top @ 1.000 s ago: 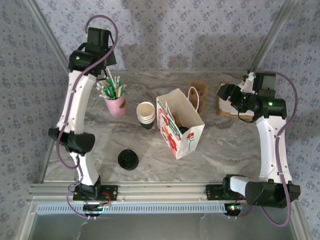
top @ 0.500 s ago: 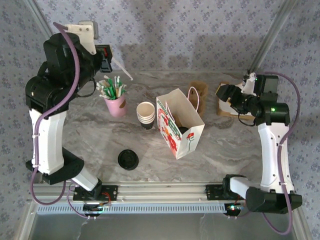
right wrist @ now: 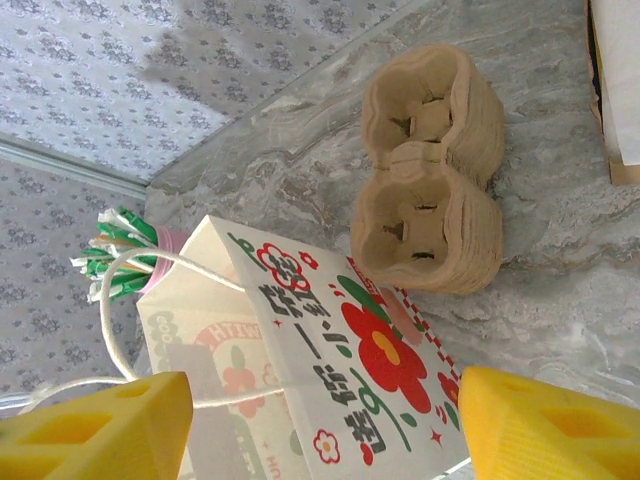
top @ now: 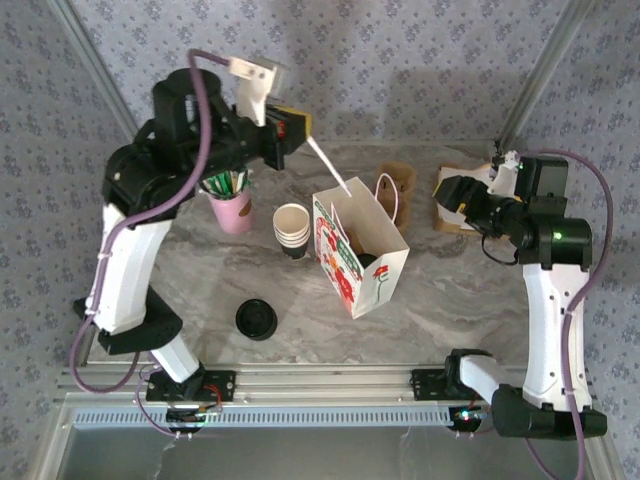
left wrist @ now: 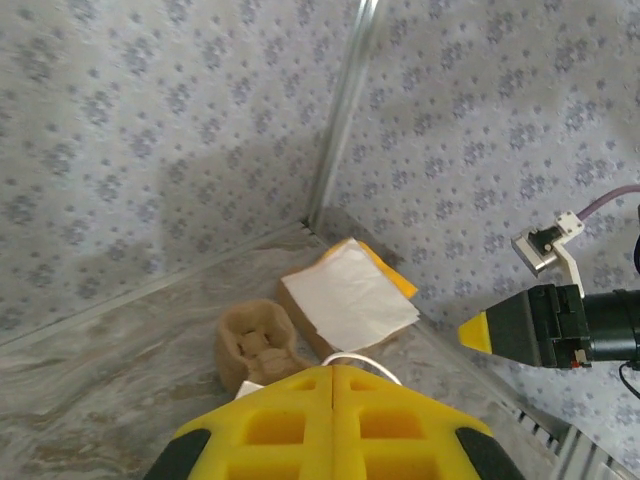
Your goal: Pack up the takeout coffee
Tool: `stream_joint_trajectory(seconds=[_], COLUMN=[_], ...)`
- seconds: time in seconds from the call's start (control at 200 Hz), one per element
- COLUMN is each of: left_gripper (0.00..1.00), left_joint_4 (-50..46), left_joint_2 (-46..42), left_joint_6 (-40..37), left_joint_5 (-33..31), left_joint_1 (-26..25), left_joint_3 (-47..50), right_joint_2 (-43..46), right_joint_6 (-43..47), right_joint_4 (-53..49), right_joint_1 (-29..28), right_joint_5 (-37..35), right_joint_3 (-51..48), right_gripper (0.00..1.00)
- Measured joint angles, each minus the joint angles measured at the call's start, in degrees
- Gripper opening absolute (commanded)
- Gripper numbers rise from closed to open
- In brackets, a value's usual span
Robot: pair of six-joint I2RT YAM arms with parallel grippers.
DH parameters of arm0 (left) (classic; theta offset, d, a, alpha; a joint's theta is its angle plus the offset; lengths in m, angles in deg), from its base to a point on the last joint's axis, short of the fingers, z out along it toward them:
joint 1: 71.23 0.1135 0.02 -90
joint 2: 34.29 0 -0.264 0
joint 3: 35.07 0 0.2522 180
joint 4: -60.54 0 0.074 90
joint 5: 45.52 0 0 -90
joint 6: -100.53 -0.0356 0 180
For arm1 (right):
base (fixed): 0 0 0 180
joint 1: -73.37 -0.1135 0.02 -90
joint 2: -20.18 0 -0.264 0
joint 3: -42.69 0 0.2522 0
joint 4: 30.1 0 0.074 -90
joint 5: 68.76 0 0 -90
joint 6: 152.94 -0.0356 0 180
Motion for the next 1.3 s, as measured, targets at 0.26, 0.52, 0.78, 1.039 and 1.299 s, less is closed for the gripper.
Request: stream_joint_trajectory(seconds=[0.26, 0.52, 0.78, 1.039, 1.299], left_gripper=[0.00, 0.00, 0.00, 0.21, 0.62], left_joint_4=[0.28, 0.46, 1.07, 2.03, 7.02], left_joint_2=[6.82, 9.90, 15.63, 17.90, 16.06], left_joint_6=[-2.03, -5.73, -6.51, -6.71, -7.10], left_joint_5=[-0.76, -5.14, -6.34, -7.02, -7.41], left_joint_1=[-2.58, -3.23, -3.23, -3.23, -2.69], left_joint_3=[-0.20, 4.28, 7.93, 8.92, 17.20], right_joint_2=[0.17, -0.42, -3.39, -5.25, -8.46], right_joint_6=[0.96, 2.47, 3.04, 2.75, 0.39], right_joint_4=[-3.15, -5.14, -5.44, -4.31, -0.63], right_joint_1=[0.92, 2.12, 7.34, 12.09, 16.98], right_joint_5=[-0.07, -1.60, -4.04, -6.29, -6.29], right_joint_3=[2.34, 4.98, 2.56, -4.44, -9.11], right_gripper=[0.72, 0.73, 0.77, 0.83, 0.84])
